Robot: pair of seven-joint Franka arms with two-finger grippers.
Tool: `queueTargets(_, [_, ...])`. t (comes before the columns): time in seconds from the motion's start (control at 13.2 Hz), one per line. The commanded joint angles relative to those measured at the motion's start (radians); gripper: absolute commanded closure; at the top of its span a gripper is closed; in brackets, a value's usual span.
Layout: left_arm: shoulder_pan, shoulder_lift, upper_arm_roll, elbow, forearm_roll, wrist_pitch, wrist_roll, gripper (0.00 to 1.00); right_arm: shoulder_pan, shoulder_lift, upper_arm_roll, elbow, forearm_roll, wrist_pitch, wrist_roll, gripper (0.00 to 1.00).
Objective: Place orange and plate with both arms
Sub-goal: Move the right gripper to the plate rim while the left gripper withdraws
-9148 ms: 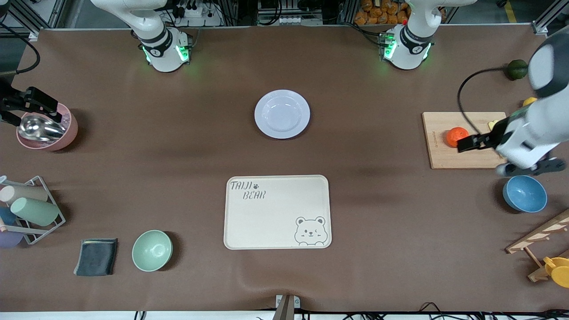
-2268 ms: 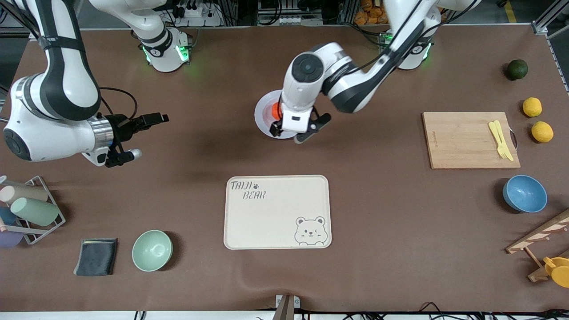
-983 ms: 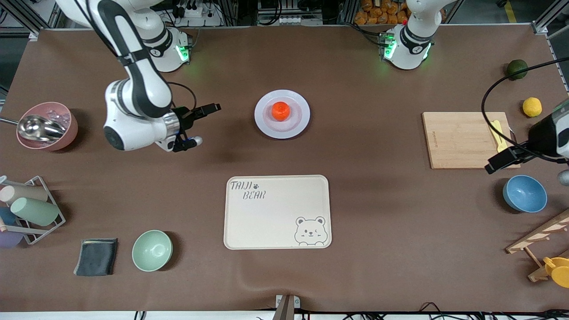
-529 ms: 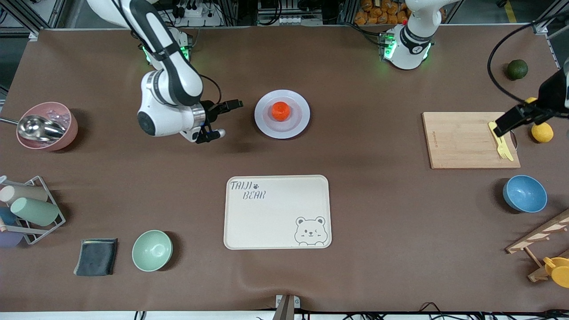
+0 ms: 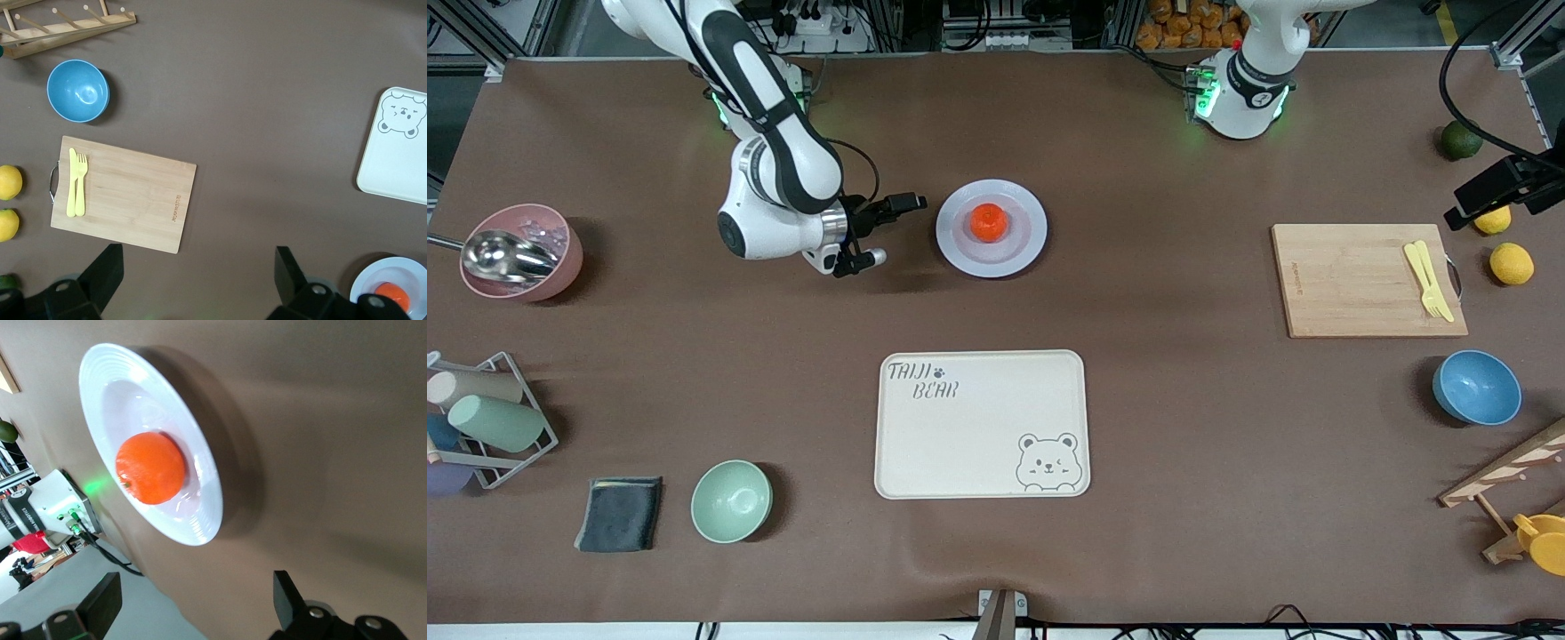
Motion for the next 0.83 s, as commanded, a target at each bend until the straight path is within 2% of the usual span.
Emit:
queueTargets(0.0, [-0.020, -0.010, 0.014, -0.014, -0.011, -0.003, 0.027, 0.00, 0.097, 0.023, -0.010, -0.023, 0.106, 0.092, -0.039, 0.00])
queueTargets(0.15, [-0.023, 0.001, 0.008, -0.014, -0.011, -0.001, 0.029, 0.00, 0.168, 0.031, -0.010, -0.026, 0.179, 0.151, -0.039, 0.00])
queueTargets(0.45, [-0.042, 0.024, 0.005, -0.014, -0.011, 0.010, 0.029, 0.00, 0.165, 0.033, -0.010, -0.040, 0.193, 0.158, -0.099, 0.00])
queueTargets(0.76, [-0.054, 0.048, 0.003, -0.016, -0.011, 0.039, 0.029, 0.00, 0.174, 0.053, -0.010, -0.045, 0.285, 0.160, -0.160, 0.00])
